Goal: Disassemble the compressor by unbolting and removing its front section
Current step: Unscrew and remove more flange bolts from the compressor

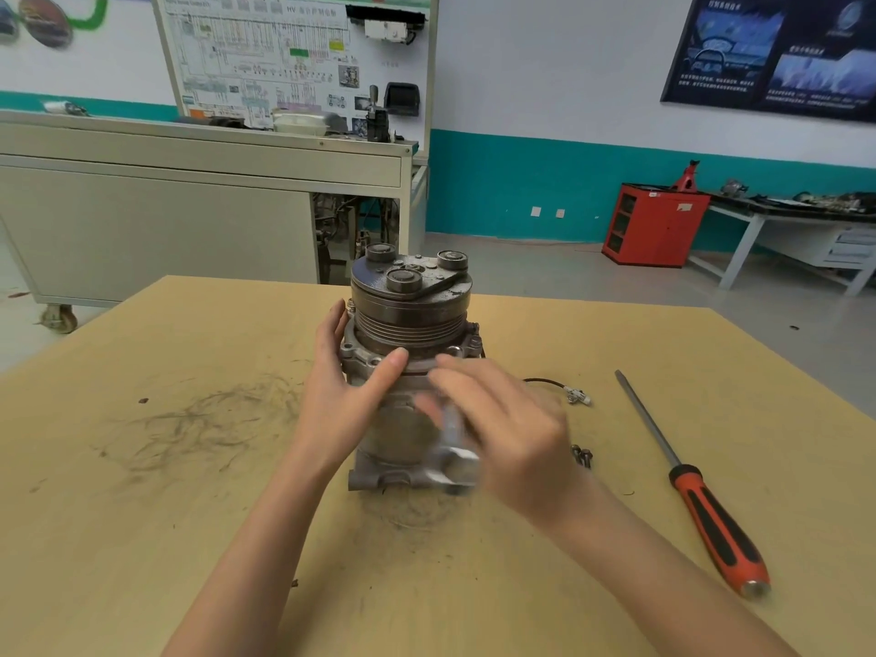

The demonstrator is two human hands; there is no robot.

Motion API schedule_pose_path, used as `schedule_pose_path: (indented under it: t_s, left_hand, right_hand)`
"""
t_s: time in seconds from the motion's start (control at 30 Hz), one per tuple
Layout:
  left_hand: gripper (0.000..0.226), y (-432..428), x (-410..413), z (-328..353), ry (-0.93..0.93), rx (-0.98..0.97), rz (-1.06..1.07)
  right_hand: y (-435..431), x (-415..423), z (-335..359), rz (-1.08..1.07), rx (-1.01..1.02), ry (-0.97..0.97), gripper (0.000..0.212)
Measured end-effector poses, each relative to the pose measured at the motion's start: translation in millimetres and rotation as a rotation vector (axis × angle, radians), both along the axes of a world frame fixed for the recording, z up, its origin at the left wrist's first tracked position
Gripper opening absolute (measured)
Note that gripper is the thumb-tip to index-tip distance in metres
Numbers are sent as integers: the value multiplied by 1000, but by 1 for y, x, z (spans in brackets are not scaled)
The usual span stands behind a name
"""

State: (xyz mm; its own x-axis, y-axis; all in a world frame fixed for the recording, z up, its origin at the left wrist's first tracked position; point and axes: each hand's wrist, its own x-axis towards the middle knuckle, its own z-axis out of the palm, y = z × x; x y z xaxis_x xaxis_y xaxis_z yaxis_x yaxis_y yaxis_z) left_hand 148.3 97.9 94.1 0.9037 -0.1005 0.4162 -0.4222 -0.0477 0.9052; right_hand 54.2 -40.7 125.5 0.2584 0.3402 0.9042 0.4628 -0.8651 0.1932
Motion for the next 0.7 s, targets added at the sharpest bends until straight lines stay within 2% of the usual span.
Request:
schedule_pose_path:
  t_s: [0.07, 0.2, 0.27, 0.33, 0.47, 0.57, 0.63, 0.7]
  left_hand:
    - [97, 1, 3, -7, -26, 36, 9]
    - [89, 2, 9, -11, -28, 43, 20]
    - [86, 2, 7, -10, -32, 39, 18]
    - [88, 2, 6, -9, -35, 34, 17]
    - [92, 2, 4, -8, -20, 34, 20]
    - [95, 2, 5, -7, -22, 29, 5]
    - [95, 2, 5, -7, -22, 32, -5]
    - [95, 2, 5, -7, -22, 39, -9]
  right_hand:
    - [-24, -5, -2, 261, 227, 200, 19]
    - [-67, 0, 1, 740, 838, 732, 25]
    - [-83, 15, 5, 923, 1065, 968, 30]
    - [-94, 31, 10, 1022, 1205, 1133, 29]
    - [-96, 58, 8, 1109, 1366, 1248, 33]
    - [-96, 62, 14, 1079, 1381, 1219, 34]
    - [-95, 57, 22, 1003, 1358, 1158, 34]
    - [-89, 49, 31, 816, 1280, 1057, 34]
